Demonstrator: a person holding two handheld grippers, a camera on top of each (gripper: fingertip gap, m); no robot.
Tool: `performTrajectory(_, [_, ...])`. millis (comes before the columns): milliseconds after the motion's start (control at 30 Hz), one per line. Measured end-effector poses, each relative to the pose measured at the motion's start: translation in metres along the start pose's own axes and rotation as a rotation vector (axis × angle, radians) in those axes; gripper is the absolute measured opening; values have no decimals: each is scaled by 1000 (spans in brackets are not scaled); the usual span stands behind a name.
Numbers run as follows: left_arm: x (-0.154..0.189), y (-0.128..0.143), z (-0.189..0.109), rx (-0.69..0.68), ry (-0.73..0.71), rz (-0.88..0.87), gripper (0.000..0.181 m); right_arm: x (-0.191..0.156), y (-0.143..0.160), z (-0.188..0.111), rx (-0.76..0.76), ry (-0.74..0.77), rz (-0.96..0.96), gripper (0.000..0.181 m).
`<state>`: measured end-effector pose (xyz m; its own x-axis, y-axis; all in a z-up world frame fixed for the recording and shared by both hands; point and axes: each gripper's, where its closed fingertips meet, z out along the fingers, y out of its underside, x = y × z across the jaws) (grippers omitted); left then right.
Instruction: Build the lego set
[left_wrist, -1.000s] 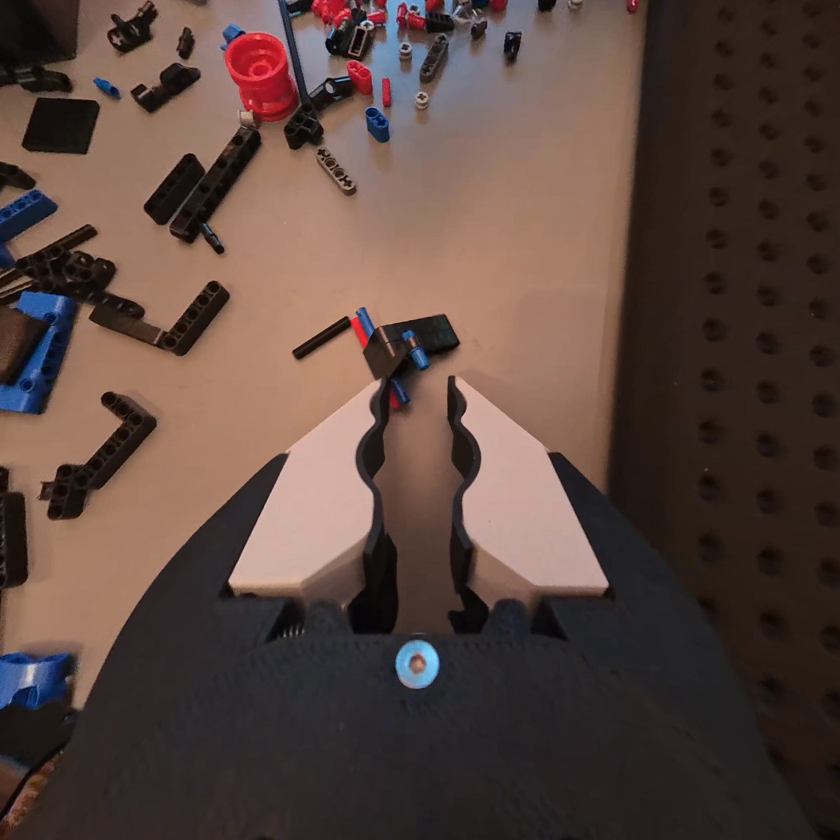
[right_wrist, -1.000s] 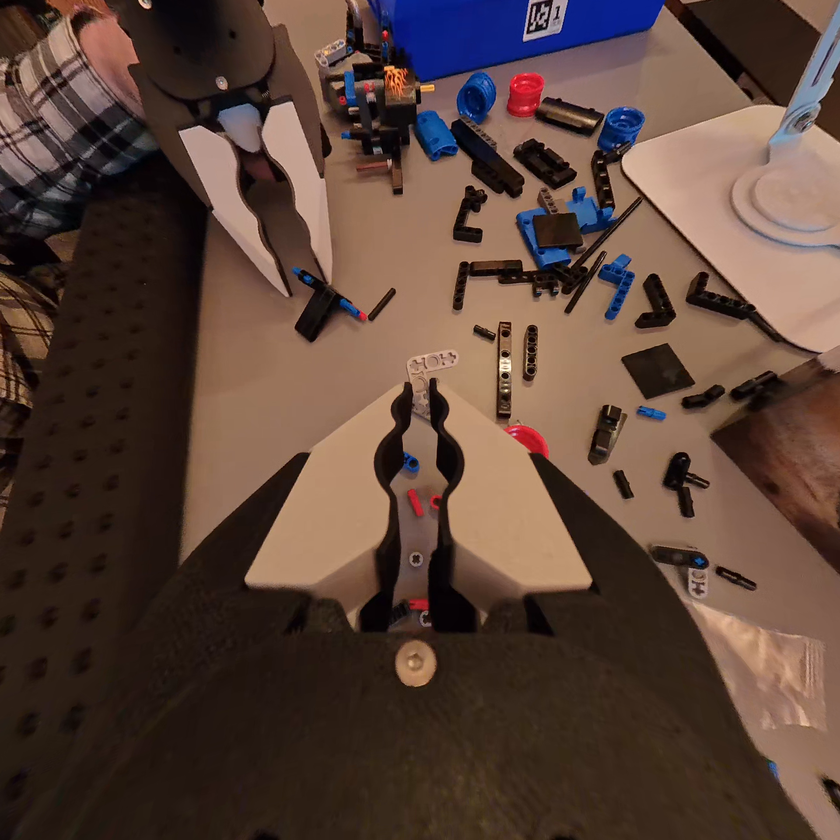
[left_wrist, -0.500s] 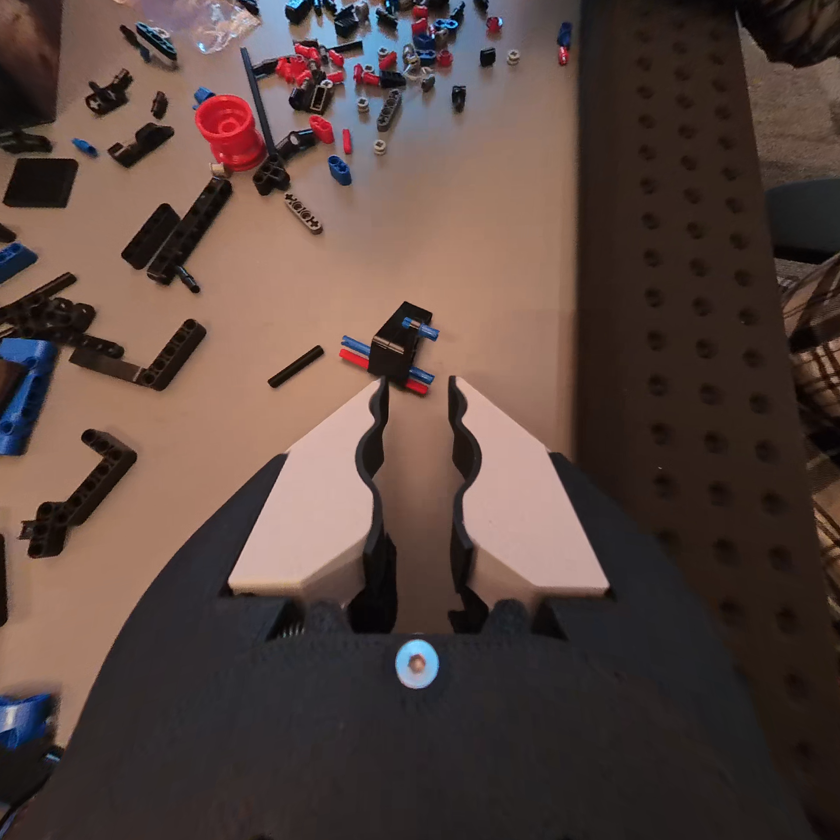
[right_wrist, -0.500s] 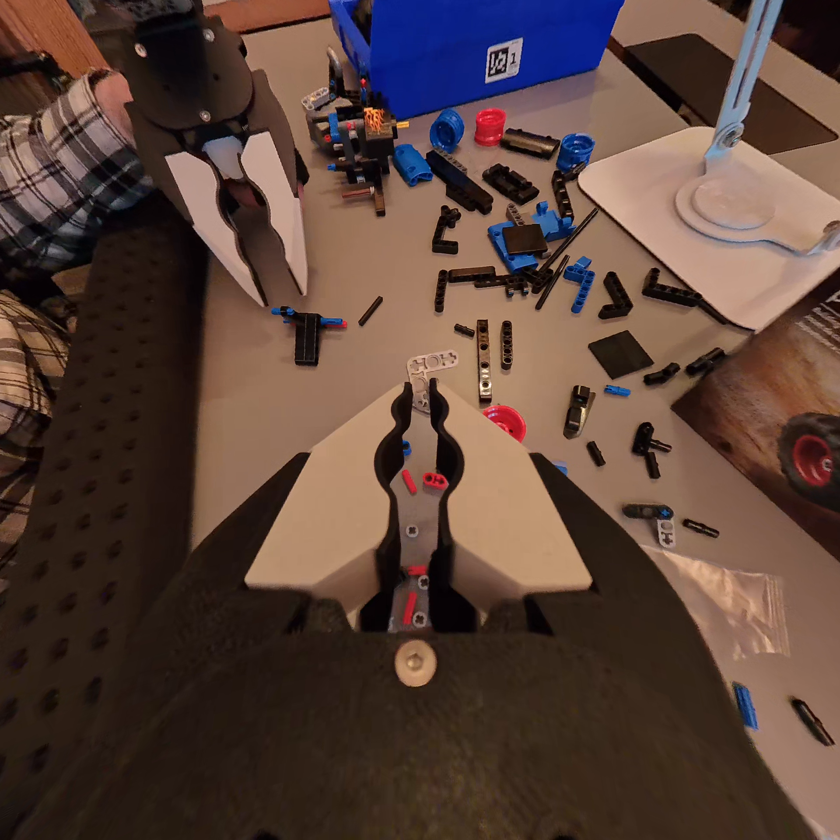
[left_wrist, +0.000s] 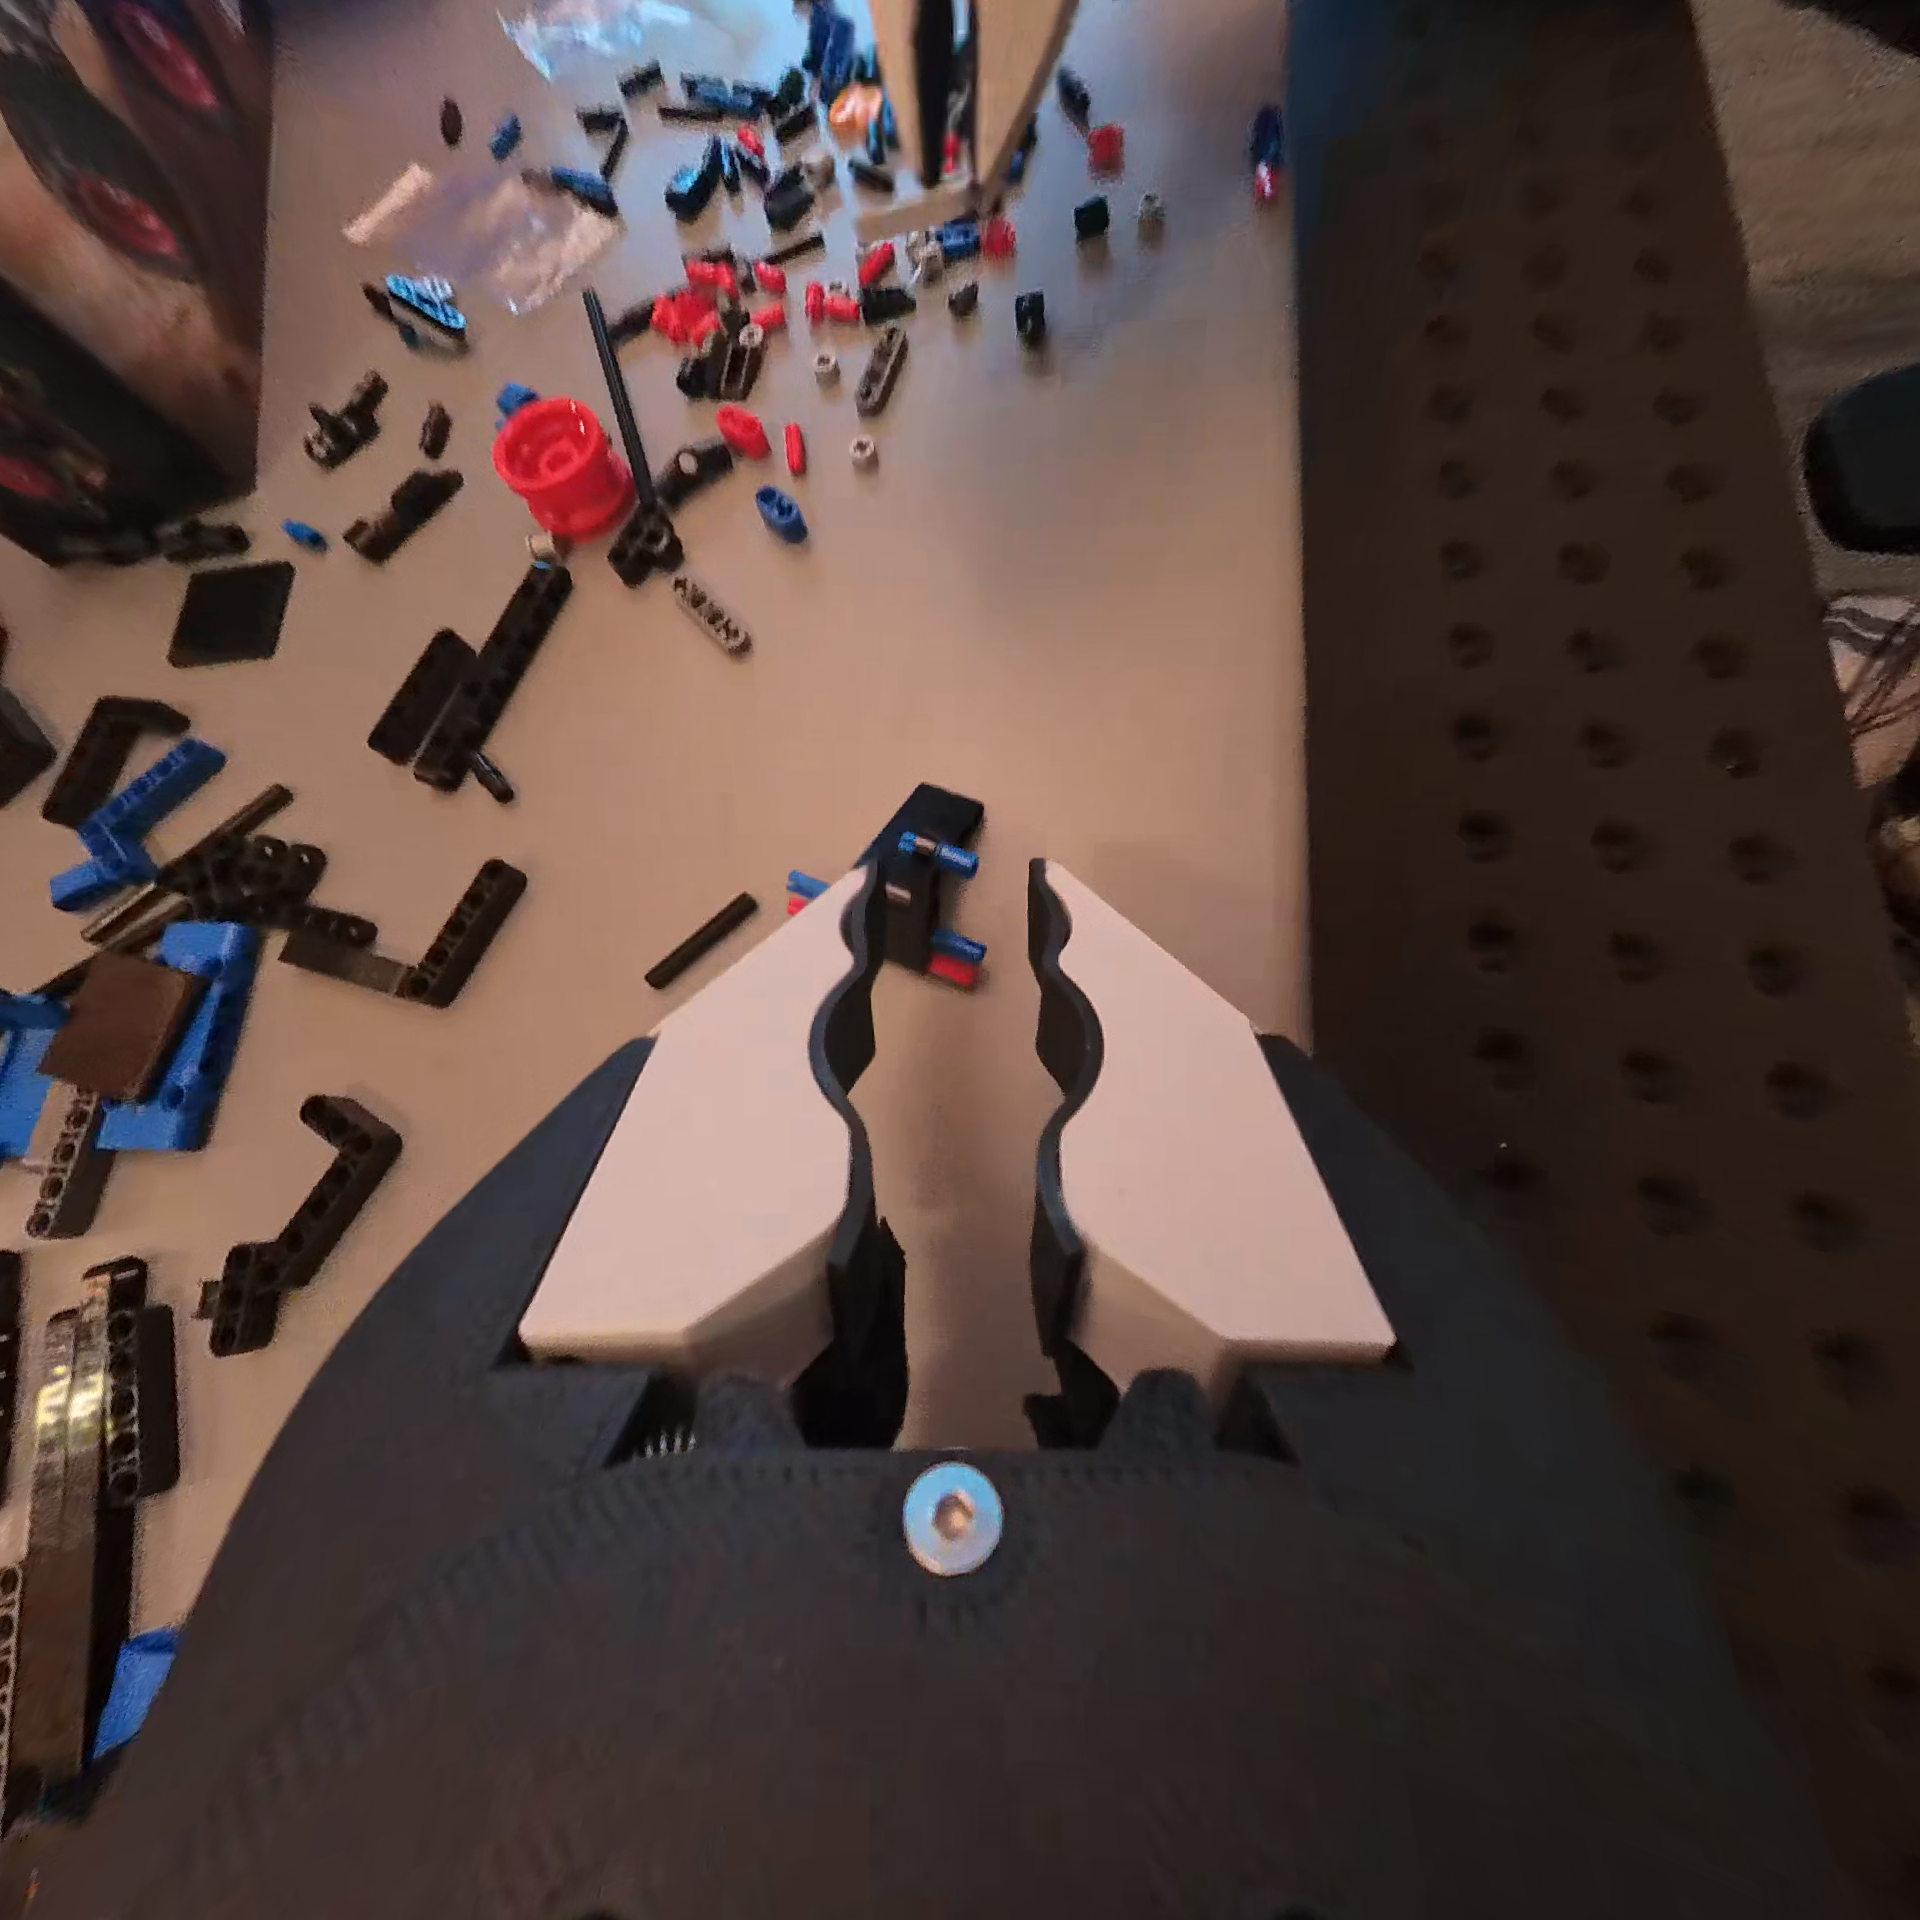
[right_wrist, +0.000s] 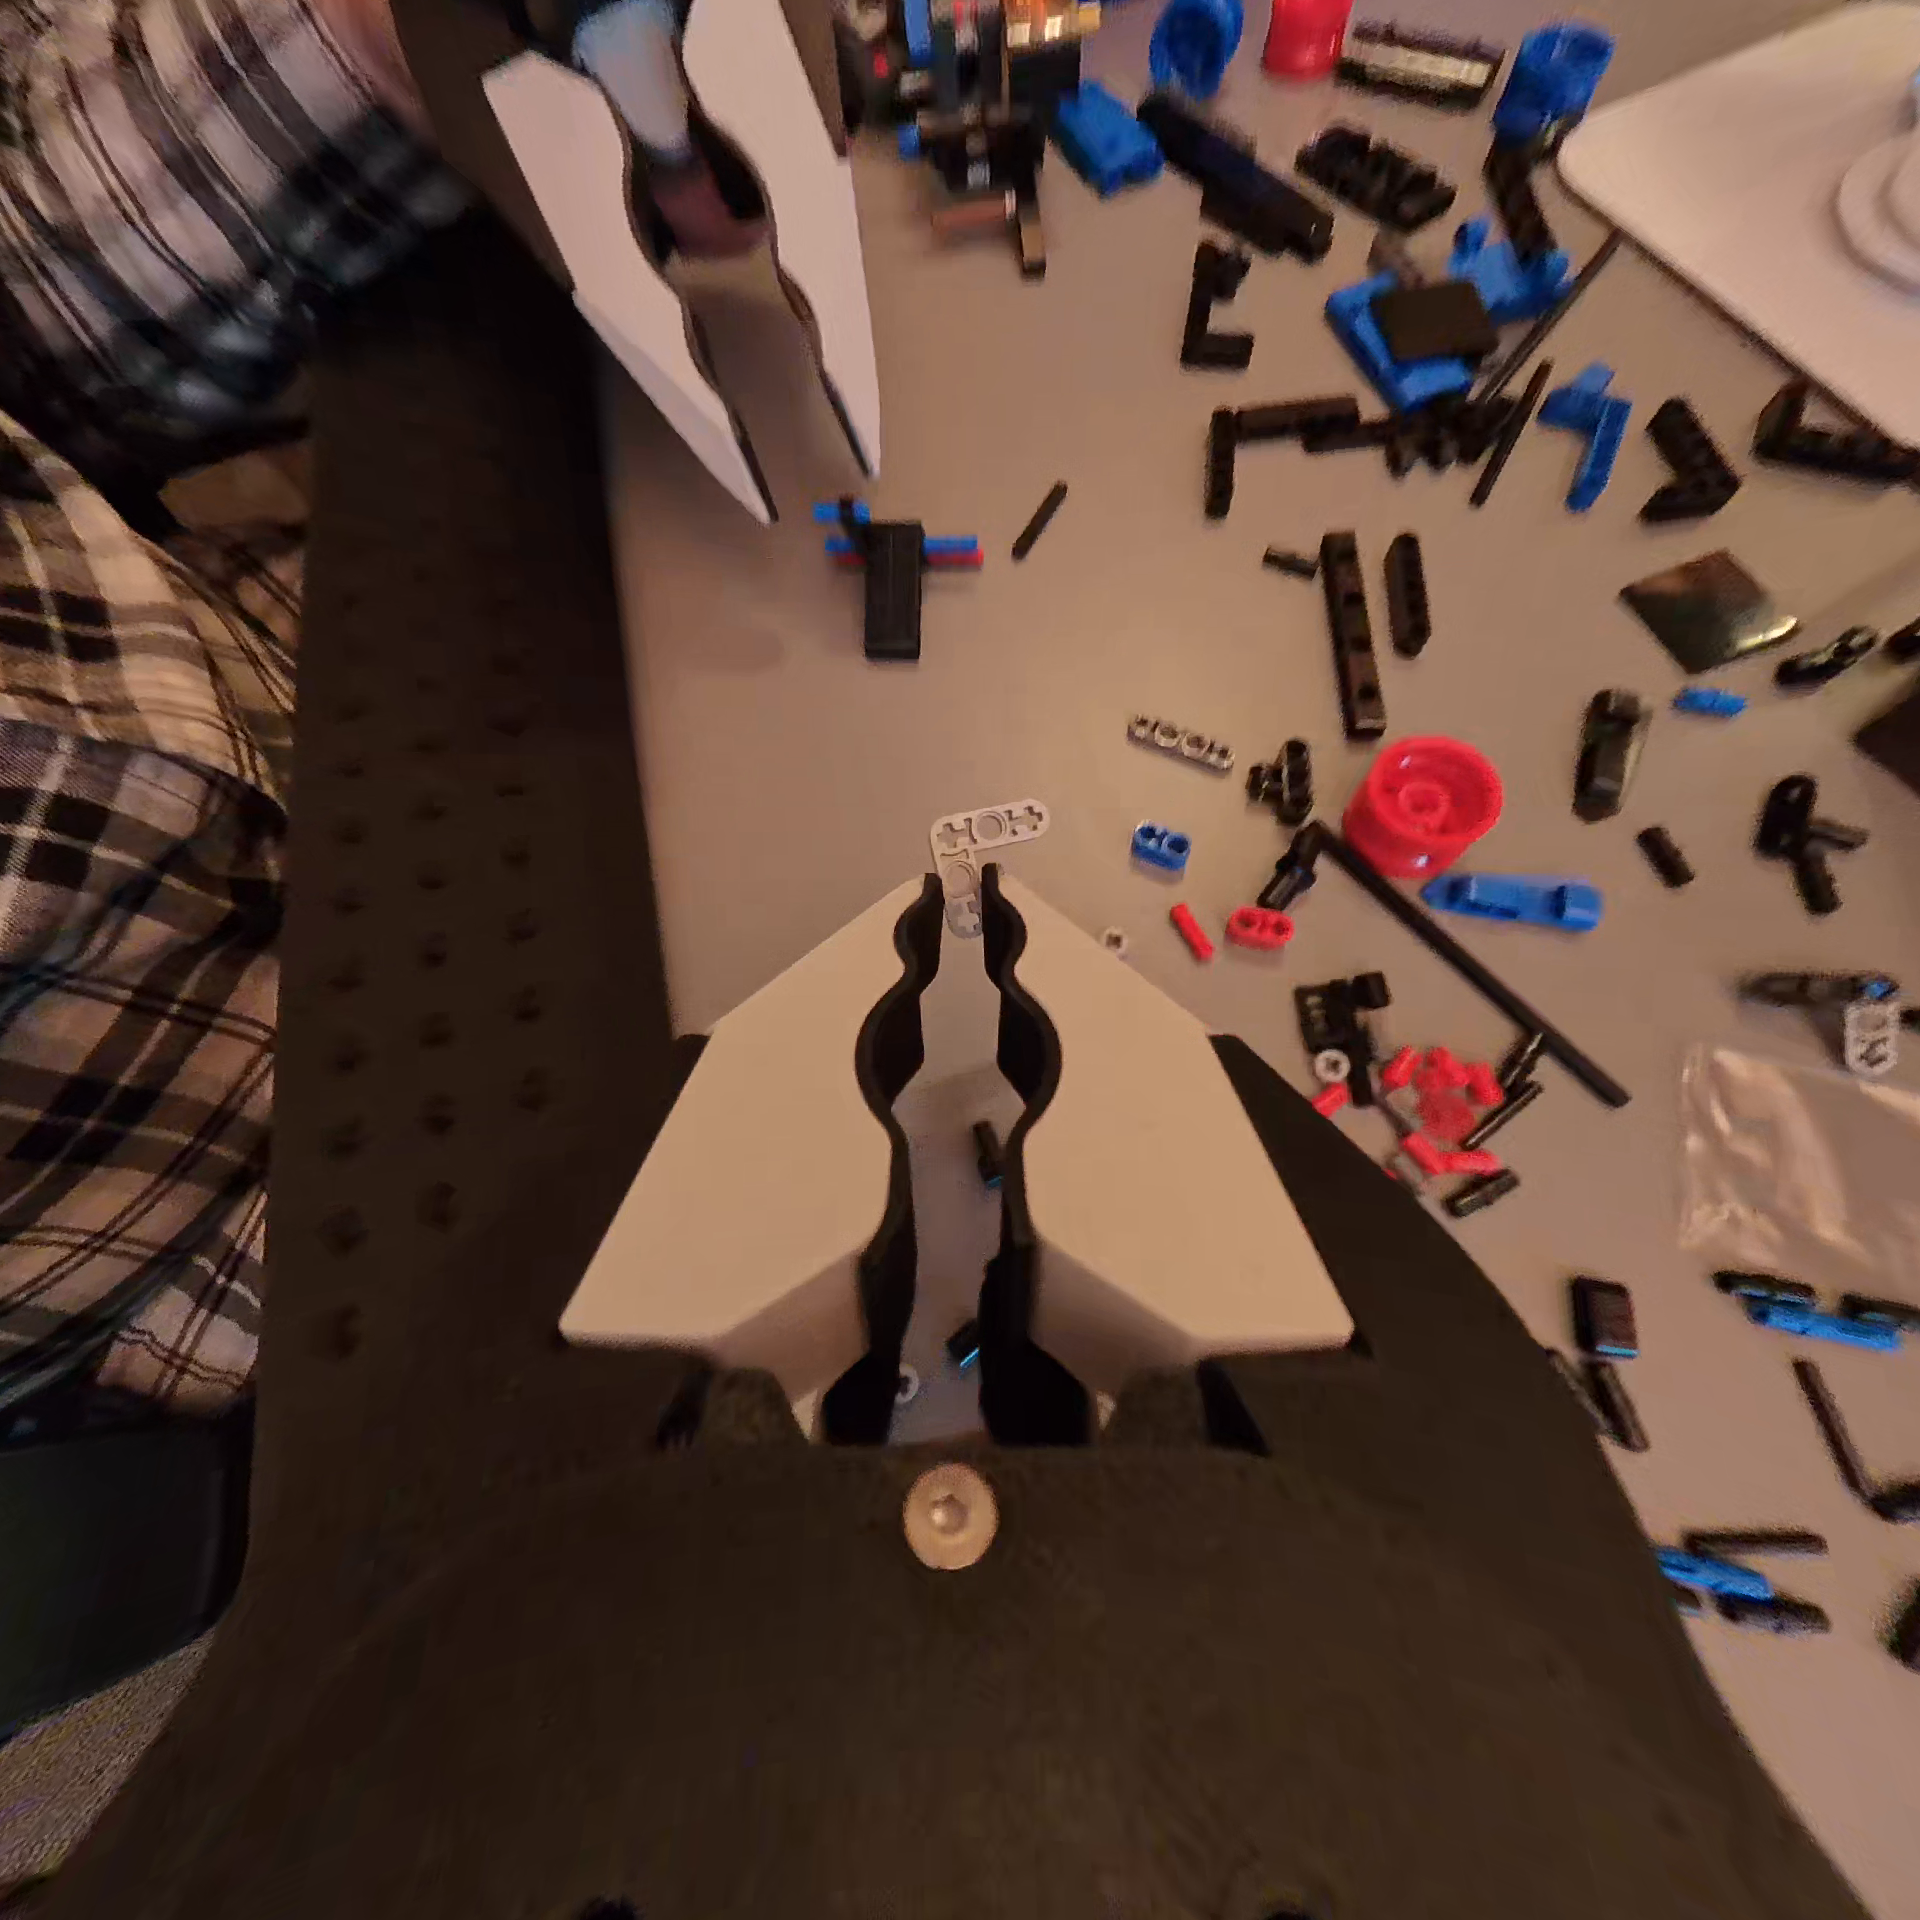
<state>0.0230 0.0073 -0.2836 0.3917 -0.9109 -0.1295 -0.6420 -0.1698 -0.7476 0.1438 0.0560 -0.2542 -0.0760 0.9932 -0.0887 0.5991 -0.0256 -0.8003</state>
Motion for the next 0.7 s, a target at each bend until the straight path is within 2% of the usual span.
performTrajectory(200, [4,14,8,-67,37,-49,27,-19,23,6,-88,5,-6,6])
performTrajectory(400, [29,6,24,-69,127,-17,30,-33,26,1,-83,53,-18,5])
performTrajectory(500, [31,5,24,-69,124,0,30,-39,25,-1,-60,72,-17,6])
performTrajectory(700, [34,-29,12,69,56,105,26,-58,10,7,18,46,-7,5])
